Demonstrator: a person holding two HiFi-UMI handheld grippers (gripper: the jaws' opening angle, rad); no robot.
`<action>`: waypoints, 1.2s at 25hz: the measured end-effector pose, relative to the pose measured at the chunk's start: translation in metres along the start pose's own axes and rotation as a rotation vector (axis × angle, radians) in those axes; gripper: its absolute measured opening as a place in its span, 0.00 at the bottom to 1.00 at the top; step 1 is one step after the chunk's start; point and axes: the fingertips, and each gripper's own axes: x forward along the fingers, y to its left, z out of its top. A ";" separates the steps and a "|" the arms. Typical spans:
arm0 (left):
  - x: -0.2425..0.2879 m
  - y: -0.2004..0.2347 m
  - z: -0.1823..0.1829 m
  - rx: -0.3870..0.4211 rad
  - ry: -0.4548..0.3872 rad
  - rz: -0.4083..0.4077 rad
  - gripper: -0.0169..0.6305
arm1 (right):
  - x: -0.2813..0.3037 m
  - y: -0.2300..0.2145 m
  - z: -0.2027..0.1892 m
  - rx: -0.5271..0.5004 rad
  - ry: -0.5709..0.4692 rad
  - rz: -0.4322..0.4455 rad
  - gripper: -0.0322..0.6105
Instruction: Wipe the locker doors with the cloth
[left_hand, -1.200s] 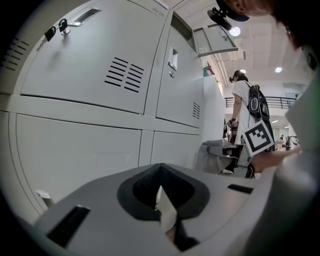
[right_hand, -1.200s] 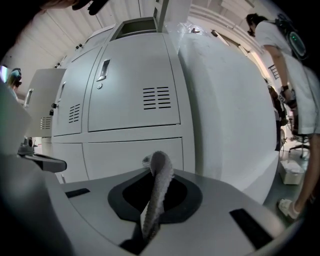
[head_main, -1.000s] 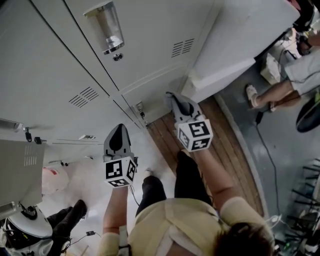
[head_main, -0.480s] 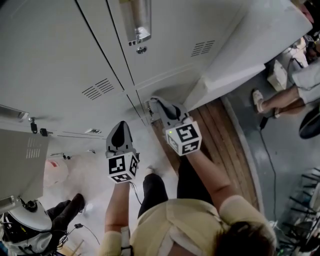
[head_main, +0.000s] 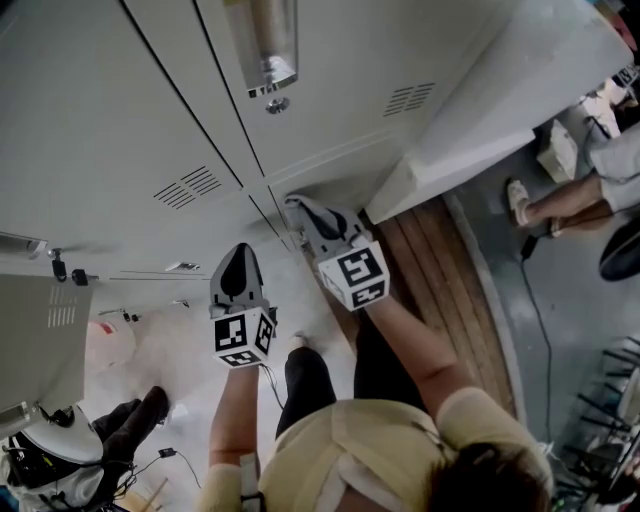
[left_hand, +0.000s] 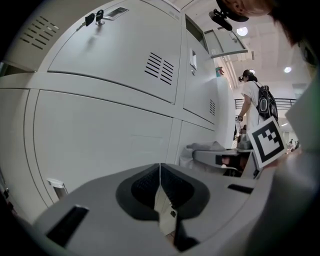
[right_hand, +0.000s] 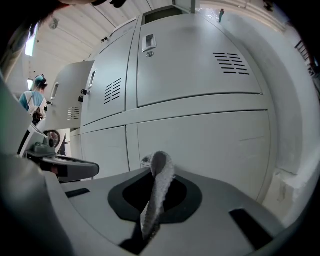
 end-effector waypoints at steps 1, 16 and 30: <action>0.002 -0.002 -0.001 -0.003 0.004 -0.003 0.01 | 0.001 -0.002 -0.001 -0.001 -0.004 0.000 0.07; 0.037 -0.032 -0.002 -0.005 0.013 -0.042 0.01 | -0.012 -0.073 -0.009 0.002 -0.010 -0.107 0.07; 0.065 -0.063 -0.002 0.001 0.009 -0.061 0.01 | -0.032 -0.148 -0.019 0.026 -0.009 -0.240 0.07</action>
